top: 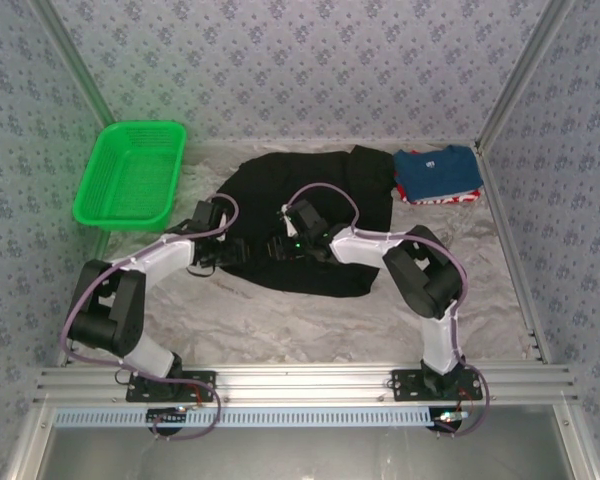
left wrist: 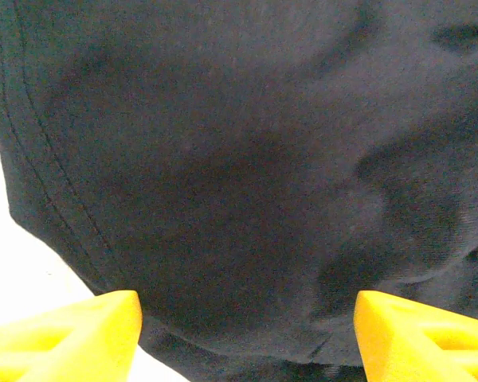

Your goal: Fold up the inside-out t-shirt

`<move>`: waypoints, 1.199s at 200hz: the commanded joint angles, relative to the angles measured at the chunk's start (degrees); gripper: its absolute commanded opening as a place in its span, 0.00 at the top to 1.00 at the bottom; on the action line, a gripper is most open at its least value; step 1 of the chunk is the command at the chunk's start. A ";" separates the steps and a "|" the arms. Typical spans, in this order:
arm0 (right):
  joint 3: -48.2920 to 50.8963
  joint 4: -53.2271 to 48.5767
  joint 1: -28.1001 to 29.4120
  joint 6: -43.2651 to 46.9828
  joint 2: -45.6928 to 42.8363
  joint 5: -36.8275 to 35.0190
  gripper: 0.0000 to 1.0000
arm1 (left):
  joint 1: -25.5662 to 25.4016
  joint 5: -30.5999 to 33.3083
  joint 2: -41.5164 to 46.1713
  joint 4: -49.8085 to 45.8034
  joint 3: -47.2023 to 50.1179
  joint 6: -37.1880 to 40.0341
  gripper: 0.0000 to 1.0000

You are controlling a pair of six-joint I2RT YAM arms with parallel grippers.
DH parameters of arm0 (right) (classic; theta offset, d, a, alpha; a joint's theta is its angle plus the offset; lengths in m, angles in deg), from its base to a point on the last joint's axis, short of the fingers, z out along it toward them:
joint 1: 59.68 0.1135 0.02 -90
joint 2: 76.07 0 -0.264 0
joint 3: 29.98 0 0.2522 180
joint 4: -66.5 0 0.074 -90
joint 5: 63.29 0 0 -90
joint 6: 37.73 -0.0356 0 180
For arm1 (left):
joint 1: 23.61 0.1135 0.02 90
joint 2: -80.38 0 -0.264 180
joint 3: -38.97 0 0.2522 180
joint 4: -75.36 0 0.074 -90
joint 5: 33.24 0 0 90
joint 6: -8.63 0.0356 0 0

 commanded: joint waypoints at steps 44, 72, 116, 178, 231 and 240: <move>8.33 -5.66 -1.95 3.64 -12.27 -0.50 1.00 | -1.66 -9.00 -3.60 5.06 -0.29 1.62 0.57; 12.28 -8.64 -2.70 4.99 -18.46 1.89 1.00 | -2.06 -11.44 -3.77 4.22 -1.45 1.57 0.90; 17.31 -12.24 -3.42 8.96 -26.02 2.98 1.00 | -2.48 -24.16 10.52 10.79 4.14 -5.19 1.00; 23.57 -28.00 -9.15 17.34 -47.58 8.41 1.00 | -15.60 -13.00 24.07 9.02 6.36 5.06 0.92; 25.90 -25.96 -15.52 14.16 -50.92 12.19 1.00 | -29.35 -6.43 5.51 9.78 -1.82 16.75 0.50; 25.94 -25.80 -15.89 14.16 -50.92 12.12 1.00 | -30.84 -6.43 3.09 10.81 -2.69 16.94 0.48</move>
